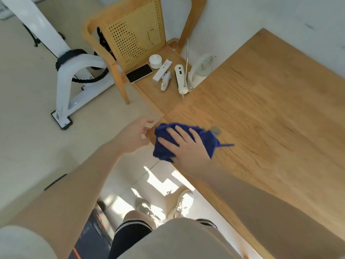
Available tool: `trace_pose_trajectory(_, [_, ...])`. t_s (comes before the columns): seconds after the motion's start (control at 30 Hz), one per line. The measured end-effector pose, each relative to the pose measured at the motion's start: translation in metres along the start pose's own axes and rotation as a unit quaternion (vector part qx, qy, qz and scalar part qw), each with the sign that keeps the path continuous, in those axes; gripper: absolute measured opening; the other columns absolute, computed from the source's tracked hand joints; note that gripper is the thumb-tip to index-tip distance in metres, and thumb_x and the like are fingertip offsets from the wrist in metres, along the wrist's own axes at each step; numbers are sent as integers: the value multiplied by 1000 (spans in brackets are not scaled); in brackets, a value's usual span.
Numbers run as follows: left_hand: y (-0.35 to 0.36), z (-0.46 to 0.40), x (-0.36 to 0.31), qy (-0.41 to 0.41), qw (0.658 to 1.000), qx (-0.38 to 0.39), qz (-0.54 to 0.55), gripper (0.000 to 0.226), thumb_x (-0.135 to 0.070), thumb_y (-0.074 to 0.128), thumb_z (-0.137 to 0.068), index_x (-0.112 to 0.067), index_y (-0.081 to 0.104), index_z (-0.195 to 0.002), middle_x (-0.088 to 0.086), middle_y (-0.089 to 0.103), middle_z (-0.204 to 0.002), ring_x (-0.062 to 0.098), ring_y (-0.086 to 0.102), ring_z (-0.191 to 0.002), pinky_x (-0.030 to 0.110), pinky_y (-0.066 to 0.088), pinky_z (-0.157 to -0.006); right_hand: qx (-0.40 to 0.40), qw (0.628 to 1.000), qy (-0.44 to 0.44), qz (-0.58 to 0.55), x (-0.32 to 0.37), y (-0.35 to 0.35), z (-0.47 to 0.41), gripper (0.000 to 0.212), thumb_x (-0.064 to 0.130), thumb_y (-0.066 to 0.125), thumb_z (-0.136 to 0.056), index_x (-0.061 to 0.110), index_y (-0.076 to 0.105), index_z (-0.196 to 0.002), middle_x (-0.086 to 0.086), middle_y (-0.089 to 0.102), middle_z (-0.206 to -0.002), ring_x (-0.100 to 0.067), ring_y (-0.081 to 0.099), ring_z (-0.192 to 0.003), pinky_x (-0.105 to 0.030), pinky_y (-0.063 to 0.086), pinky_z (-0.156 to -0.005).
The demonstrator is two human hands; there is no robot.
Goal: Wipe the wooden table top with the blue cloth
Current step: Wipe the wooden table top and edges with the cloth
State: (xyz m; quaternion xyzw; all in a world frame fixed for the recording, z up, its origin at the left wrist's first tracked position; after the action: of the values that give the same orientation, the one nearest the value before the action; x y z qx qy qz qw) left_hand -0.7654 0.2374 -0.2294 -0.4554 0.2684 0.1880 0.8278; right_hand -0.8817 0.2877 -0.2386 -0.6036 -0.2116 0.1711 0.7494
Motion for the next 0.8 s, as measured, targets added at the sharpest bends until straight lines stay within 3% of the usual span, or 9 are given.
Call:
trace_pose_trajectory(0.07, [-4,-8,1,-19,998,30,46,58,-7,60,-87,-15,35,-138,-2,42,-140,14,53,-114,22,42,-86,11,999,-32,3,7,7,6,54,49,51,-83,36,41,-135,-2,46,-142,-26,42,-131,-51,34,-103])
trace_pose_trajectory(0.17, [-5,-23,-3,2,997,72,36,56,-4,54,-89,-21,35,-139,-7,42,-141,6,52,-106,21,40,-88,34,999,-18,-9,-9,2,-21,56,51,20,-87,38,28,-141,0,31,-151,-25,26,-140,-50,20,-110])
trace_pose_trajectory(0.27, [-7,-37,-1,9,990,128,50,61,-1,55,-88,-27,34,-139,-10,41,-140,3,47,-114,23,42,-95,5,992,115,-40,-36,-11,-52,51,48,27,-95,40,16,-144,2,12,-157,-22,7,-144,-46,4,-114])
trace_pose_trajectory(0.37, [-12,-47,1,10,980,193,52,69,2,54,-89,-26,24,-145,-10,37,-142,0,53,-106,20,47,-90,-23,966,247,-69,-40,-15,-58,50,44,32,-96,36,19,-144,1,9,-157,-23,4,-144,-49,3,-113])
trace_pose_trajectory(0.47, [-29,-63,-10,90,982,155,-57,67,-1,51,-91,-21,21,-147,-1,39,-145,14,39,-130,24,32,-101,-43,961,268,-50,-1,-8,-48,53,48,47,-89,36,33,-139,0,24,-154,-25,20,-142,-53,15,-111])
trace_pose_trajectory(0.53, [-38,-71,-22,138,979,126,-77,60,1,45,-92,-17,25,-146,3,42,-142,18,41,-130,28,32,-105,-66,959,274,-38,26,-3,-44,48,45,66,-77,37,53,-123,0,48,-141,-27,43,-130,-55,32,-103])
trace_pose_trajectory(0.6, [-38,-72,-29,151,978,130,-67,56,3,41,-93,-15,28,-144,3,43,-141,19,48,-122,34,38,-105,-75,953,291,-30,33,1,-47,41,43,71,-71,37,60,-110,0,56,-132,-27,50,-124,-56,36,-99])
trace_pose_trajectory(0.7, [-31,-67,-39,196,966,137,-95,53,1,40,-94,-14,30,-143,3,43,-141,18,54,-113,28,41,-98,-92,953,289,-25,24,-5,-53,38,45,64,-76,36,59,-113,0,54,-133,-28,46,-127,-56,32,-102])
trace_pose_trajectory(0.8, [-30,-63,-44,240,956,121,-122,51,-5,40,-95,-13,28,-144,5,41,-143,20,50,-120,29,38,-100,-87,932,349,-30,11,-3,-37,44,48,38,-85,35,48,-126,-2,47,-141,-31,38,-132,-58,23,-106])
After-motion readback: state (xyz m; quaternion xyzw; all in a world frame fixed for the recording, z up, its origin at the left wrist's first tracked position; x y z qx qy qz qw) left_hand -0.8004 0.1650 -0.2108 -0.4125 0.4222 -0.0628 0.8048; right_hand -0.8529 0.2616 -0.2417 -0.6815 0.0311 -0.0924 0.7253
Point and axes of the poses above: each hand's wrist, its own z-axis away from the middle knuckle, its own y-axis out of the palm, x = y × z, the point moved 10 cm from there along -z, towards the middle knuckle
